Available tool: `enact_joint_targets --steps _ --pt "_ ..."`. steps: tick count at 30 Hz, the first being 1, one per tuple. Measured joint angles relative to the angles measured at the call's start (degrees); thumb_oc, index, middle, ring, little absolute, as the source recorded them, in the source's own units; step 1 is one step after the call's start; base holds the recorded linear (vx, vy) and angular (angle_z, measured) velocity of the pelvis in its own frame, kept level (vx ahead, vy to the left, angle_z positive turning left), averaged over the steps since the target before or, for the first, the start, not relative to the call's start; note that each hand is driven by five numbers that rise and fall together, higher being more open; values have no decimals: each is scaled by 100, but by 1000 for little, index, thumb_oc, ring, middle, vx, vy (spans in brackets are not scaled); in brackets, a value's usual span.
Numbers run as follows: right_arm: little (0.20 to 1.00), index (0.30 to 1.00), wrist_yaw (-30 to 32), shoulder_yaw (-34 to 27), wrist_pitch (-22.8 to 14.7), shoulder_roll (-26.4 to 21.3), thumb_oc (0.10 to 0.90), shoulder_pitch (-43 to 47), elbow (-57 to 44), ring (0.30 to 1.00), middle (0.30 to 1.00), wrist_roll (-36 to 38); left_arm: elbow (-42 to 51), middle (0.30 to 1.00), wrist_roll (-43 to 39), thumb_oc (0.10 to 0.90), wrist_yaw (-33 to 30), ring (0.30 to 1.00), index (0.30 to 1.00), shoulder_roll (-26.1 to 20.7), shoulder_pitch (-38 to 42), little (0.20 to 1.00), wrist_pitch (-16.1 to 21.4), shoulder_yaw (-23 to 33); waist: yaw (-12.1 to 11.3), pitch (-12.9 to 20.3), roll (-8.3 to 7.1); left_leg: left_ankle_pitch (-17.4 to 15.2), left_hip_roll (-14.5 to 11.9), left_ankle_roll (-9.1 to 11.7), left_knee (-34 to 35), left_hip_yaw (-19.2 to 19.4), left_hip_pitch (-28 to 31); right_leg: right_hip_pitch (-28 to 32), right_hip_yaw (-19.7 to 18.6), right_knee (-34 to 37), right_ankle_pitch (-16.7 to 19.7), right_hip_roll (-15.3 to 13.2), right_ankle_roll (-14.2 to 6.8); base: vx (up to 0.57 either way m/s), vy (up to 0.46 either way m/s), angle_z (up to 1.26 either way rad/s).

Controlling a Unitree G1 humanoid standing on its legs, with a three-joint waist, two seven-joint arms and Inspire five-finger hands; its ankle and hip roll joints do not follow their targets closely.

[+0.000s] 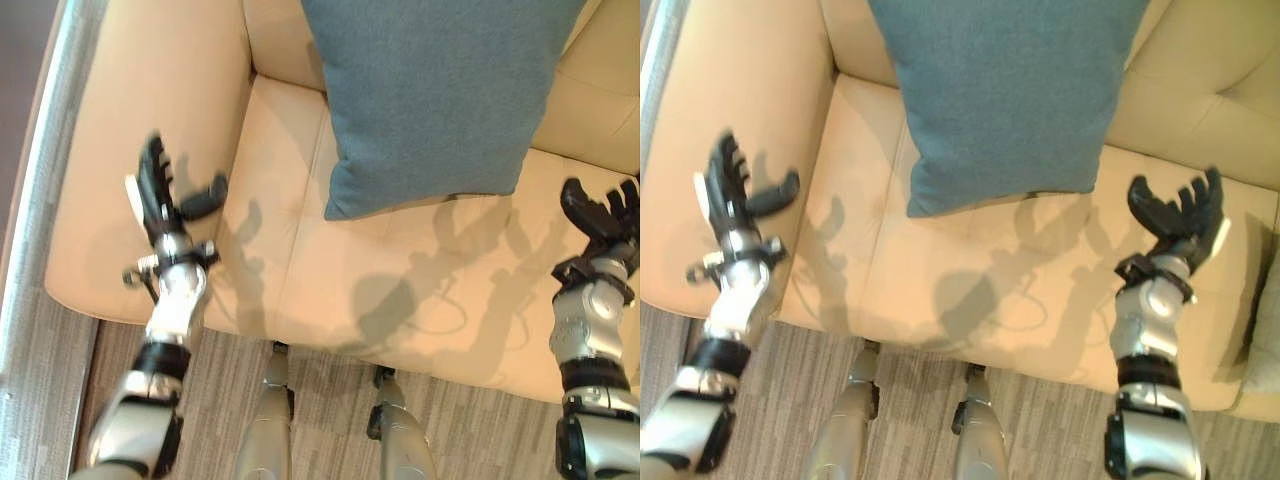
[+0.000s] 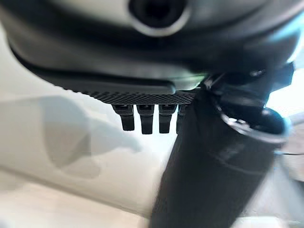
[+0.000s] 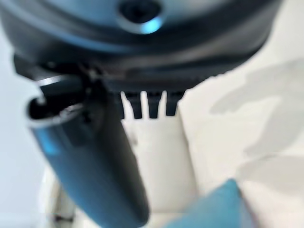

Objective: Pick up all the scattered cushions and arrange them neatly on the sofa.

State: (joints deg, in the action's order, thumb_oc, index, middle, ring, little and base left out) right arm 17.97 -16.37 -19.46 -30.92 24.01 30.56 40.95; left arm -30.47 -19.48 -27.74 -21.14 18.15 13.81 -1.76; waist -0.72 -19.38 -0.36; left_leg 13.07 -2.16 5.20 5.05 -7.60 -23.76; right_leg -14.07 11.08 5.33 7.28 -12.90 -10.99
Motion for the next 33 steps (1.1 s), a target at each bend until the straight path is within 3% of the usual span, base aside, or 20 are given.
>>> enact_joint_targets --steps 4,6,9,10,12,13,14,15,16,18,20,22,24,26,28,29,30,31,32,33 --pt "900 900 -117 -325 -290 -6 800 -772 -896 900 900 34 27 900 -219 800 282 900 900 240 -1520 900 4 203 -97 133 222 -226 -80 -21 -1 -123 521 543 125 -103 -262 45 67 101 -134 14" --pt "900 900 -177 -304 -262 -5 800 -1004 -558 900 900 -170 -211 900 -667 800 529 900 900 428 -1948 900 5 357 -165 127 276 -258 -70 8 -160 -178 877 839 -58 -531 -556 64 93 -7 -323 20" --pt "900 900 -165 -151 147 163 800 -1391 229 900 900 -433 -326 900 -1061 800 888 900 900 583 -2353 900 -28 296 -204 299 325 -396 -86 90 -217 -514 1453 1366 -161 -1035 -1210 96 169 -104 -387 55" --pt "900 900 -226 -76 158 249 800 -1595 273 900 900 -464 -357 900 -1108 800 978 900 900 707 -2380 900 -28 298 -178 399 481 -351 -204 152 -227 -690 1433 1361 -32 -1260 -1359 269 418 -79 -128 58" --pt "900 900 -330 -21 370 477 800 -1866 224 900 900 -473 -269 900 -1155 800 1084 900 900 726 -2458 900 -38 214 -194 582 628 -412 -415 100 -54 -763 1452 1396 -19 -1227 -1461 522 388 -290 -213 50" --pt "900 900 -339 109 390 591 800 -1948 337 900 900 -507 -390 900 -1187 800 1129 900 900 880 -2489 900 -45 124 -206 677 835 -210 -566 -35 -82 -751 1415 1345 37 -1376 -1489 752 492 -388 -194 34" --pt "900 900 -286 196 388 665 800 -1958 401 900 900 -523 -486 900 -1202 800 1115 900 900 975 -2469 900 -43 47 -140 717 907 -1 -599 93 -121 -742 1328 1262 64 -1550 -1597 827 637 -367 -166 58" --pt "900 900 -268 302 450 808 800 -1978 482 900 900 -537 -589 900 -1211 800 1160 900 900 1035 -2389 900 -51 -55 -44 771 886 38 -609 -38 -62 -597 1228 1096 36 -1773 -1822 845 782 -164 -82 43" --pt "900 900 -284 346 510 830 800 -1987 516 900 900 -536 -649 900 -1212 800 1233 900 900 1094 -2425 900 -53 -116 -74 837 929 -589 -709 -347 65 -440 1276 1000 110 -1816 -1746 869 954 -266 -67 22" --pt "900 900 -286 324 582 1133 800 -1985 547 900 900 -483 -1148 900 -1216 800 1450 900 900 1129 -2332 900 -236 -262 -29 932 457 -1098 -374 -151 -923 -103 1299 865 31 -1754 -1571 417 1027 -273 -30 -18" --pt "900 900 -274 291 611 1066 800 -1993 544 900 900 -399 -1663 900 -1228 800 1558 900 900 1198 -2415 900 -269 -238 138 1104 384 -1554 -176 246 -1955 -304 1733 1152 -50 -1292 -1308 389 1012 -293 83 -23" --pt "900 900 -270 291 602 864 800 -1943 546 900 900 -341 -2156 900 -1229 800 1612 900 900 1259 -2403 900 -241 -241 277 1164 457 -1727 -91 450 -2068 -868 2352 1145 -223 -1279 -1248 540 974 -274 82 -27" --pt "900 900 -301 361 596 663 800 -1844 625 900 900 -228 -2614 900 -1262 800 1688 900 900 1308 -2230 900 -381 -212 456 1205 515 -1749 -287 430 -1304 -703 2865 1101 -249 -1326 -1237 698 968 -294 101 -7" --pt "900 900 -294 337 574 632 800 -1628 1031 900 900 -98 -2611 900 -1244 800 1732 900 900 1320 -2223 900 -373 -289 562 1326 317 -1738 -292 418 -1051 -691 2864 884 -322 -1351 -1145 685 883 -423 147 -8" --pt "900 900 -359 368 542 753 800 -1346 1387 900 900 76 -2978 900 -1214 800 1735 900 900 1353 -1999 900 -372 -445 616 1305 70 -1818 -38 470 -1454 -681 2591 725 -550 -1287 -872 535 836 -502 104 -34" --pt "900 900 -359 368 542 753 800 -1346 1387 900 900 76 -2978 900 -1214 800 1735 900 900 1353 -1999 900 -372 -445 616 1305 70 -1818 -38 470 -1454 -681 2591 725 -550 -1287 -872 535 836 -523 67 -49" --pt "900 900 -476 495 539 797 800 -1272 1365 900 900 101 -3131 900 -1180 800 1729 900 900 1473 -1831 900 -326 -539 630 1259 -77 -2175 203 13 -1047 -705 2252 441 -771 -1201 -651 418 718 -565 47 -75" --pt "900 900 -529 567 541 799 800 -1153 1396 900 900 91 -3215 900 -1142 800 1704 900 900 1514 -1686 900 -287 -698 590 1218 60 -1958 204 -316 -951 -556 2051 257 -961 -1079 -450 514 595 -557 37 -107" --pt "900 900 -523 690 584 954 800 -1088 1433 900 900 94 -3383 900 -1062 800 1728 900 900 1431 -1464 900 -297 -780 629 1082 -212 -1821 414 -279 -1068 -365 1952 194 -1136 -852 -130 402 504 -551 18 -108" --pt "900 900 -529 797 592 1105 800 -1018 1449 900 900 94 -3633 900 -961 800 1703 900 900 1413 -1302 900 -303 -834 635 1027 -275 -1817 401 -380 -1314 -15 1701 158 -1125 -377 563 397 384 -500 7 -120"
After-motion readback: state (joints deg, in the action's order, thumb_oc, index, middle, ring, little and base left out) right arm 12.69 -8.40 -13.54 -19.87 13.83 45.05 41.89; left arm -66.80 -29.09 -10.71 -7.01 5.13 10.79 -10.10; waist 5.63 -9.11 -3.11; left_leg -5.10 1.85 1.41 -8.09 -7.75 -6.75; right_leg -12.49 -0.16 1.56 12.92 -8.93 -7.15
